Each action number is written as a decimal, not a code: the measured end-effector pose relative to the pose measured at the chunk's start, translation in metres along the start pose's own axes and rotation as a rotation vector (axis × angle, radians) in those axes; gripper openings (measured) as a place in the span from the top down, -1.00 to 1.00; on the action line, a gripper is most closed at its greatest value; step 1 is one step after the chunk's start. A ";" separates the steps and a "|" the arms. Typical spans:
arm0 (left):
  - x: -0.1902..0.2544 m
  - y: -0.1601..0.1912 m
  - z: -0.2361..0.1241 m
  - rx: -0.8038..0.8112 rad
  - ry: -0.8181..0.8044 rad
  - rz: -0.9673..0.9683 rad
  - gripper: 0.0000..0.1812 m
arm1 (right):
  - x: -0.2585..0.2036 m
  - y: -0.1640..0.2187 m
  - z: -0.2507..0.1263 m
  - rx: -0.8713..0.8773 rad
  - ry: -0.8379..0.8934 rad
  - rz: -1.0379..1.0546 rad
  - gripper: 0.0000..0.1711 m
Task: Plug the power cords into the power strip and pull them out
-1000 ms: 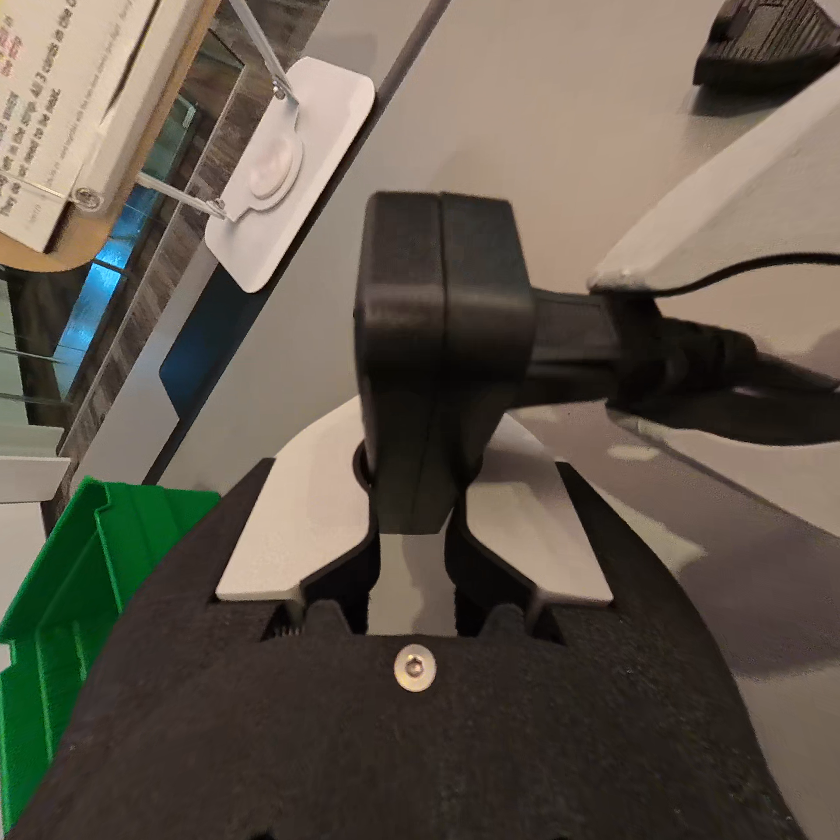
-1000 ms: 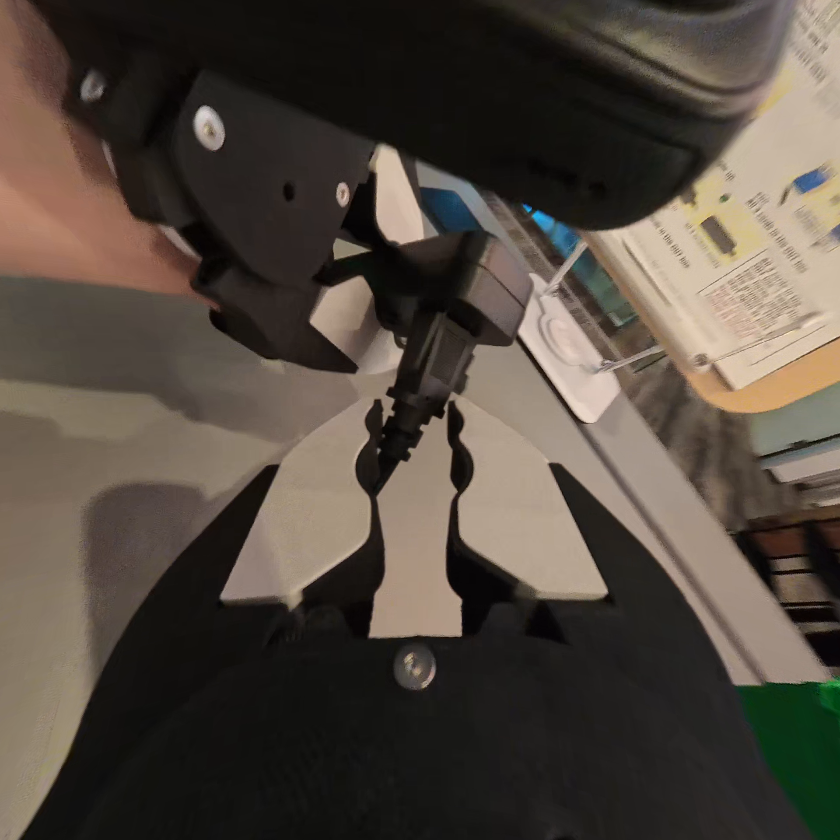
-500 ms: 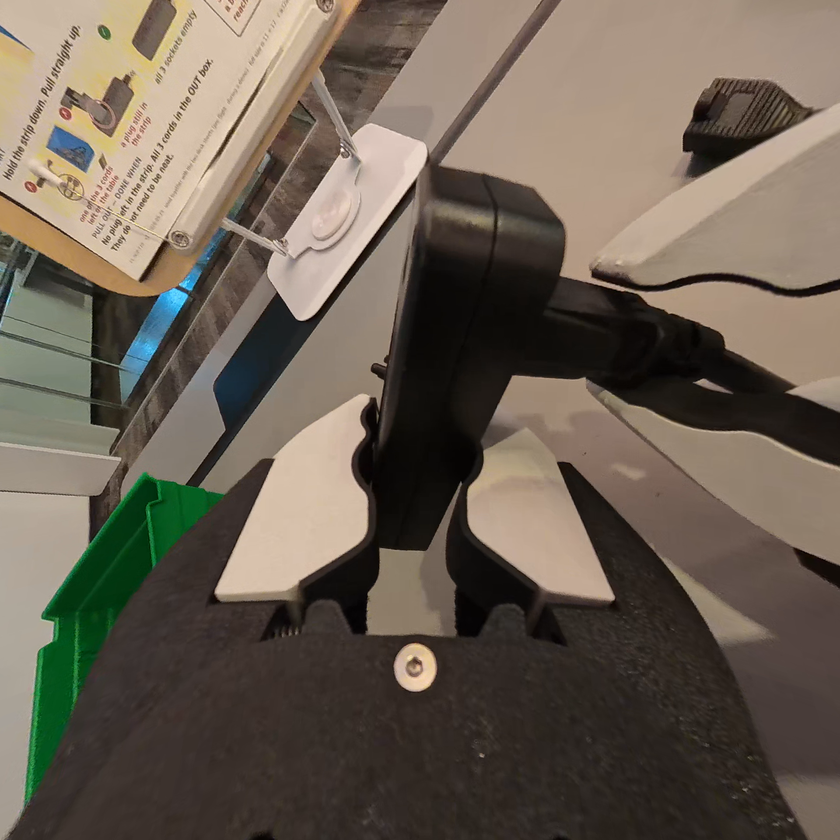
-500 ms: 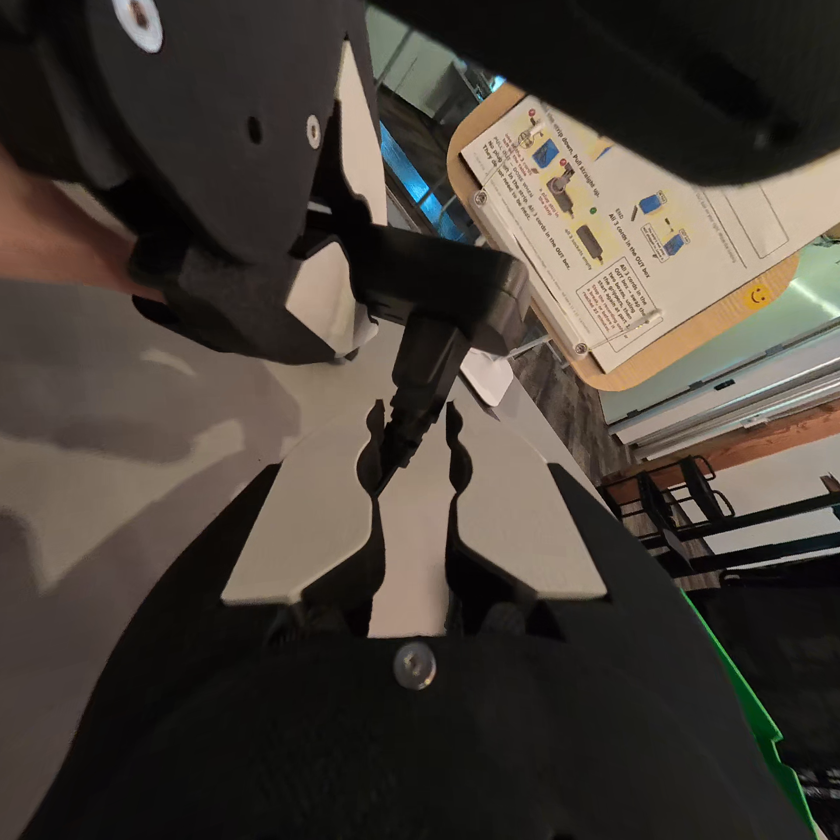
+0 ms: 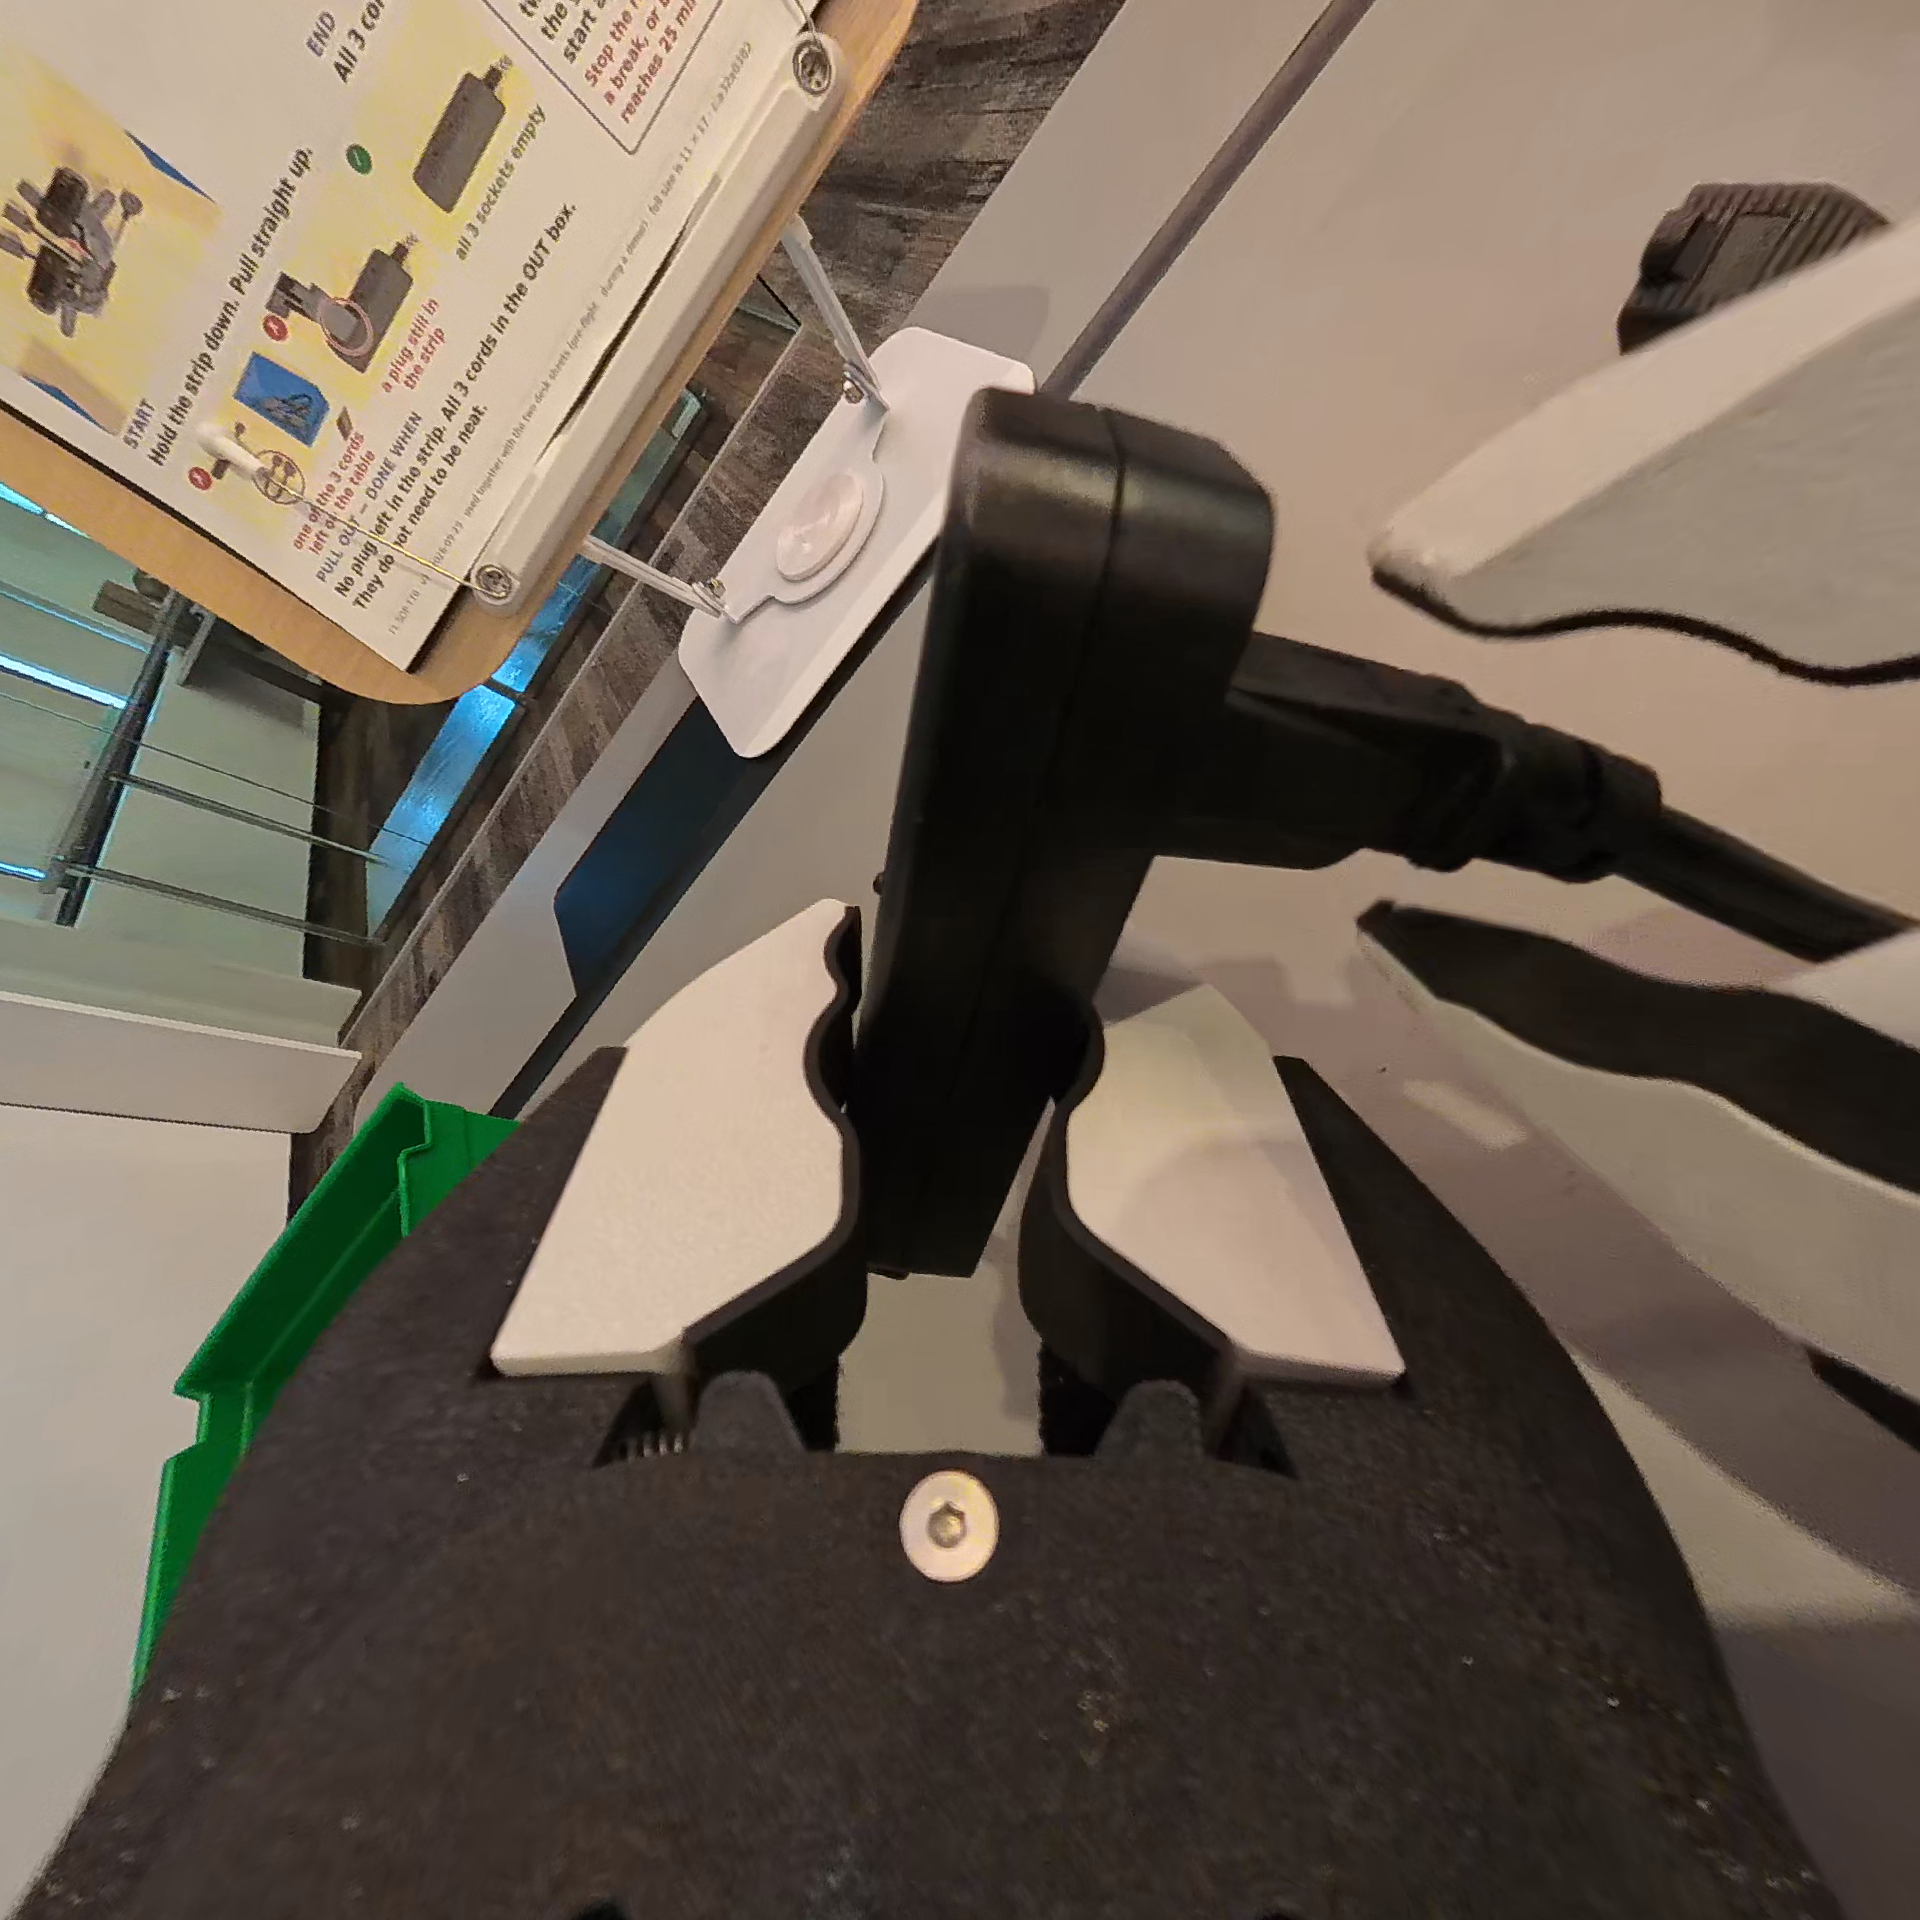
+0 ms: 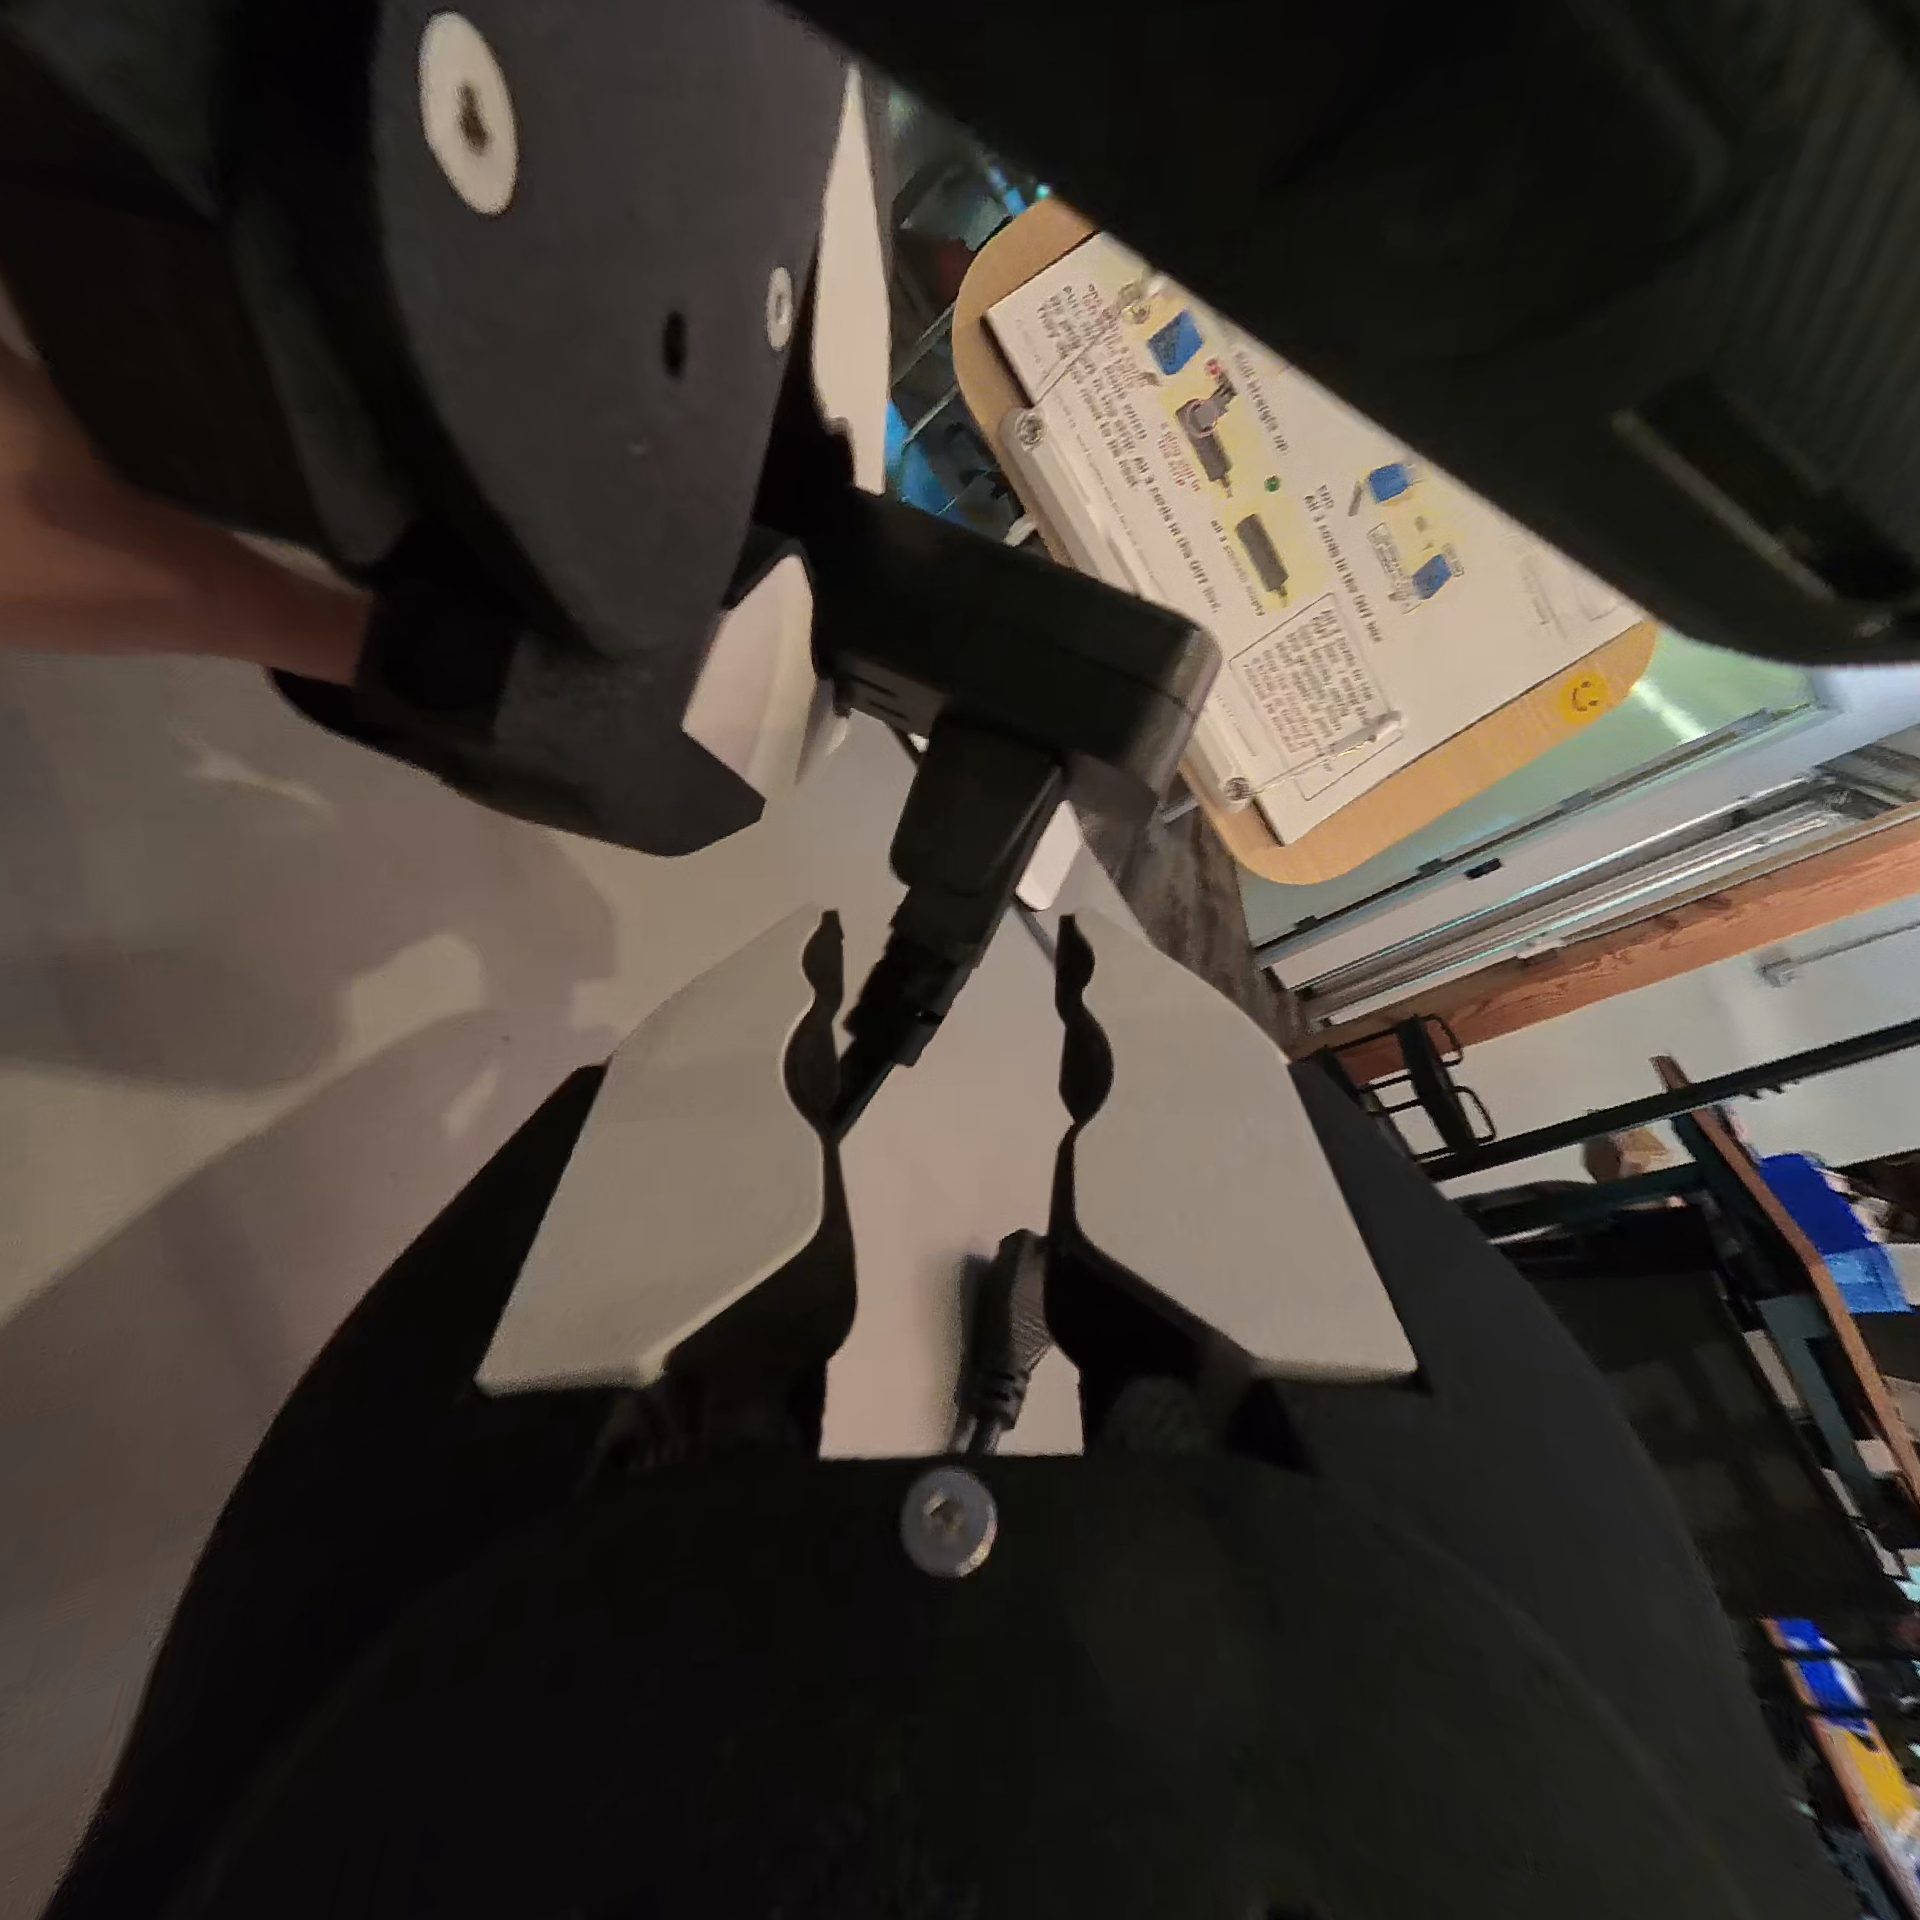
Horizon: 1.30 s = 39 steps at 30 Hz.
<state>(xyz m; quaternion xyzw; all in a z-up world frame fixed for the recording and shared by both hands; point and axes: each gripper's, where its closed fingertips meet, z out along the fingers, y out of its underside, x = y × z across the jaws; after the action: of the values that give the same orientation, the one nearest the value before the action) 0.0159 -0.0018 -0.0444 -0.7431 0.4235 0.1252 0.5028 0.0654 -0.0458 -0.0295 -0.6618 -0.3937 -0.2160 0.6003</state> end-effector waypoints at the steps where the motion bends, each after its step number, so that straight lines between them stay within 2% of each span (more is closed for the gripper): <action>1: -0.001 0.000 0.000 0.003 0.004 -0.009 0.65 | -0.005 -0.001 0.000 0.002 -0.031 0.019 0.52; 4: -0.001 -0.003 -0.002 0.020 0.010 -0.024 0.65 | -0.015 -0.002 0.003 0.000 -0.077 0.090 0.32; 7: 0.006 -0.008 -0.005 0.036 0.020 -0.004 0.65 | -0.008 0.003 0.007 -0.018 -0.020 0.079 0.35; 8: 0.010 -0.010 -0.006 0.037 0.029 0.002 0.65 | -0.004 0.006 0.008 -0.024 0.000 0.079 0.37; 13: 0.027 -0.018 -0.007 0.071 0.110 -0.027 0.66 | 0.013 0.018 0.009 -0.035 0.043 0.116 0.71; 16: 0.033 -0.021 -0.009 0.083 0.132 -0.025 0.66 | 0.018 0.021 0.009 -0.022 0.052 0.110 0.74; 19: 0.032 -0.025 -0.011 0.110 0.125 -0.008 0.66 | 0.016 0.022 0.011 -0.005 -0.008 0.183 0.75; 22: 0.031 -0.027 -0.013 0.126 0.132 0.032 0.65 | 0.010 0.023 0.012 0.026 -0.140 0.320 0.76; 25: 0.028 -0.030 -0.016 0.163 0.117 0.046 0.55 | 0.006 0.026 0.013 0.038 -0.249 0.439 0.75; 30: 0.026 -0.018 -0.010 0.111 0.091 0.087 0.42 | 0.001 0.029 0.015 0.043 -0.282 0.462 0.76; 34: 0.033 -0.016 -0.006 0.135 0.140 0.072 0.59 | 0.000 0.030 0.017 0.054 -0.268 0.442 0.75; 39: 0.043 -0.021 -0.008 0.173 0.211 0.108 0.66 | -0.009 0.034 0.019 0.072 -0.368 0.519 0.73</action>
<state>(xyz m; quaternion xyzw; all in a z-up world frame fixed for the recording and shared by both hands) 0.0566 -0.0274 -0.0536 -0.6822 0.5225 0.0364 0.5102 0.0829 -0.0285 -0.0610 -0.7465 -0.3212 0.0818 0.5769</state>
